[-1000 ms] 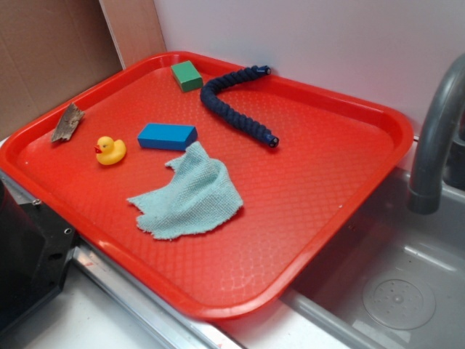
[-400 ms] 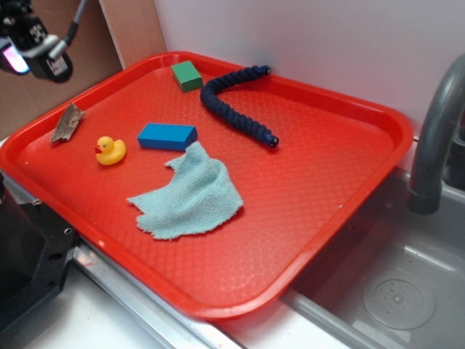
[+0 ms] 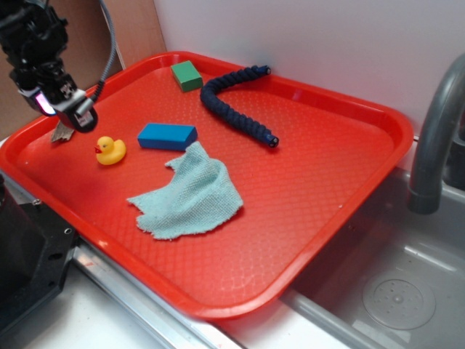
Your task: Grab the yellow duck.
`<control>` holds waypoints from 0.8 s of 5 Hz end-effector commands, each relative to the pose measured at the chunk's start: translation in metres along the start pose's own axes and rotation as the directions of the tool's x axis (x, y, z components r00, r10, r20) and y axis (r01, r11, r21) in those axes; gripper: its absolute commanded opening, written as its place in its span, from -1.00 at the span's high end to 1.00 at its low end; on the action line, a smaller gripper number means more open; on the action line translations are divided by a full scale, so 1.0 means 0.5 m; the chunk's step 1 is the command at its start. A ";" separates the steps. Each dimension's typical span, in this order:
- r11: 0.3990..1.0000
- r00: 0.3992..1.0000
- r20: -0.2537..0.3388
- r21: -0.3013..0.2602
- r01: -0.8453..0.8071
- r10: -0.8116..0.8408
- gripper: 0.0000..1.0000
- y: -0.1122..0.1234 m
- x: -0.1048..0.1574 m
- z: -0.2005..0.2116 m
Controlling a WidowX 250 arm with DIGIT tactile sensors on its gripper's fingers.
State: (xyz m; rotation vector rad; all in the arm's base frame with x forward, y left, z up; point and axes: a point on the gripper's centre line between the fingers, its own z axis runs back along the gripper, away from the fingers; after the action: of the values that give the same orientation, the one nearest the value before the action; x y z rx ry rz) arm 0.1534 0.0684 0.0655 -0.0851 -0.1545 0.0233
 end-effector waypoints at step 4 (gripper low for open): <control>0.993 0.996 -0.065 0.095 0.072 -0.066 1.00 -0.046 0.046 -0.070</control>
State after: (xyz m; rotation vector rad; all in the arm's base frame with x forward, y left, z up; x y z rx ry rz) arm 0.1708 0.0418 0.0308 -0.0002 -0.0463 -0.0327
